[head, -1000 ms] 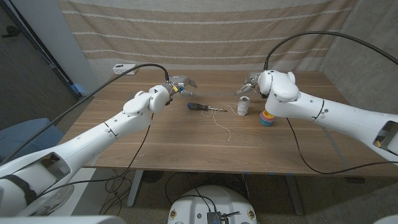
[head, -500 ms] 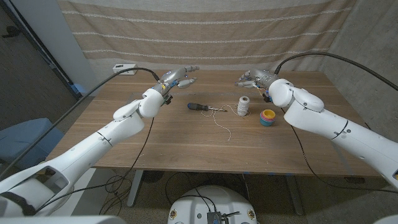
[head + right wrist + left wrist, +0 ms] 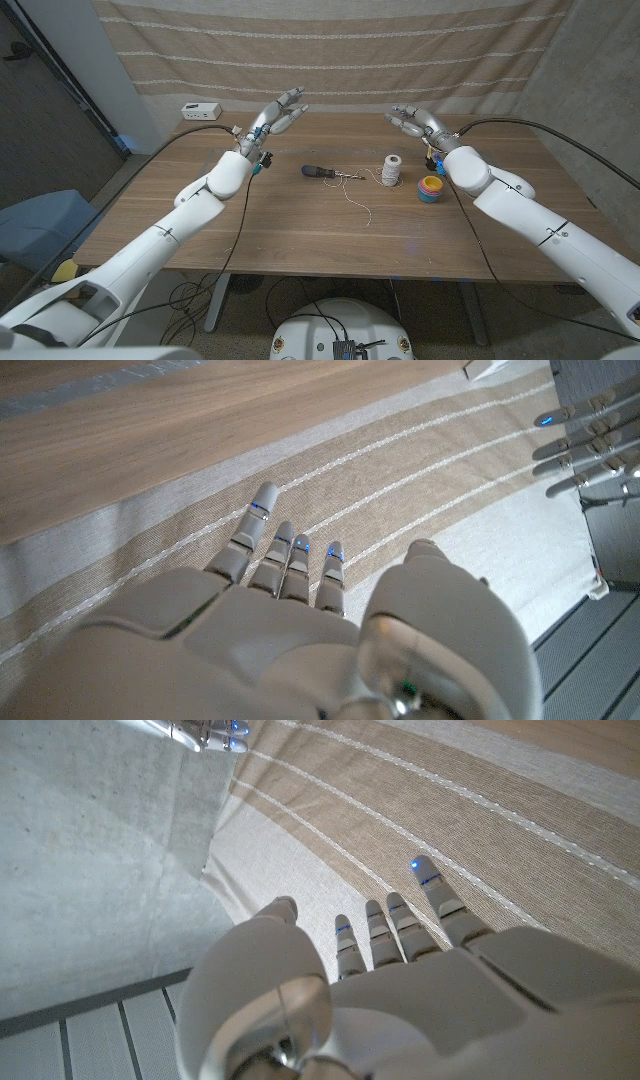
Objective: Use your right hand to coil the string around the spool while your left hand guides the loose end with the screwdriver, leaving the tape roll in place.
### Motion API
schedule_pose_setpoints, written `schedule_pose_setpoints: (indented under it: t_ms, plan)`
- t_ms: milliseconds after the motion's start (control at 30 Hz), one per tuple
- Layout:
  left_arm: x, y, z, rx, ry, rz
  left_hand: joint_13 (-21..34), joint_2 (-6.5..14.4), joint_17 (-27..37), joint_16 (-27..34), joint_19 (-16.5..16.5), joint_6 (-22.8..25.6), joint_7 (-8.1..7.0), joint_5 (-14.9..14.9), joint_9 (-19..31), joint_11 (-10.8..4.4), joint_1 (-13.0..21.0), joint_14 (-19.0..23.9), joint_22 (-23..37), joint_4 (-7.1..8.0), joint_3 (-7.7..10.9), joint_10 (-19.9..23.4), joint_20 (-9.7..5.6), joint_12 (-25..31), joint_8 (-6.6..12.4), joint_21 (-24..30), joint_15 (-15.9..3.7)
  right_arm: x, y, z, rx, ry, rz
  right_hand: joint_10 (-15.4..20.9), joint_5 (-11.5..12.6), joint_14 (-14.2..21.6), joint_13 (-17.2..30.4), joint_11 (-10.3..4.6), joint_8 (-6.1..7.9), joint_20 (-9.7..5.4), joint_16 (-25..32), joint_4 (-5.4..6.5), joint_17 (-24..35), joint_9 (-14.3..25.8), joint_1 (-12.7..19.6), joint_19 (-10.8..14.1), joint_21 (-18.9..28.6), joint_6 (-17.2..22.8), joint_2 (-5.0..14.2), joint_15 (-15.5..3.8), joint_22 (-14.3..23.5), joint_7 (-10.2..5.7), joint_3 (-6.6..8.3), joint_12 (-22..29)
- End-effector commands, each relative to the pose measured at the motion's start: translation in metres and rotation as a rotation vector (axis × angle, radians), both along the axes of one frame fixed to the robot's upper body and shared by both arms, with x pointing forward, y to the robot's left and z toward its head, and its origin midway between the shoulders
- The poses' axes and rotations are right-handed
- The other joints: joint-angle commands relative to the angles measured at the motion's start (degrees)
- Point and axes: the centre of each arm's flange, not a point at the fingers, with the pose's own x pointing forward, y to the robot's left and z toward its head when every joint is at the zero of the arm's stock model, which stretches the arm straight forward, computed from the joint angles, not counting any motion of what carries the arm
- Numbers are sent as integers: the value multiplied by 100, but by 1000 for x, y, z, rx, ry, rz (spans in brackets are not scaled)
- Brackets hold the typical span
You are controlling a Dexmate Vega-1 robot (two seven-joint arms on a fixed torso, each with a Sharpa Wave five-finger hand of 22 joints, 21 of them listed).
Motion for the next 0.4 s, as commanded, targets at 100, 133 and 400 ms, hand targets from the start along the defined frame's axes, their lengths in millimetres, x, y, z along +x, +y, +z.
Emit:
schedule_pose_setpoints:
  t_ms: [100, 133, 400]
  plan:
    - [4, 42, -14, -227, 12, -173, -28, 144, 6, 22, 52, 62, 227, 71, 1, 7, -309, -3, 3, 99, 40, 26, -73, 75, 46, -53, -44, -21, -1, -6, 214, -197, 101, -38, 14, -118, -19, 86, 81, -58, 19, 29, -58, -7, -305, -69, -141, -71, 9, 57, 17, 97, -90, 52]
    - [3, 44, -16, -229, 14, -170, -32, 147, 3, 27, 67, 71, 216, 76, 0, -13, -337, 7, 2, 96, 54, 37, -91, 81, 48, -60, -63, -25, 2, -7, 216, -204, 86, 20, 25, -125, -26, 114, 114, -34, 26, 22, -80, -10, -369, -101, -184, -7, 18, 59, 18, 97, -102, 80]
    - [13, 61, -39, -280, 55, -140, -42, 131, -15, 28, 80, 93, 176, 81, -6, 41, -398, 22, -5, 39, 130, 49, -89, 88, 42, -115, -50, -36, 37, -18, 277, -245, 174, 179, 70, 83, -49, 64, 173, 24, 110, -89, -192, -23, -398, -9, -271, 167, 88, 28, 23, 116, -34, 135]
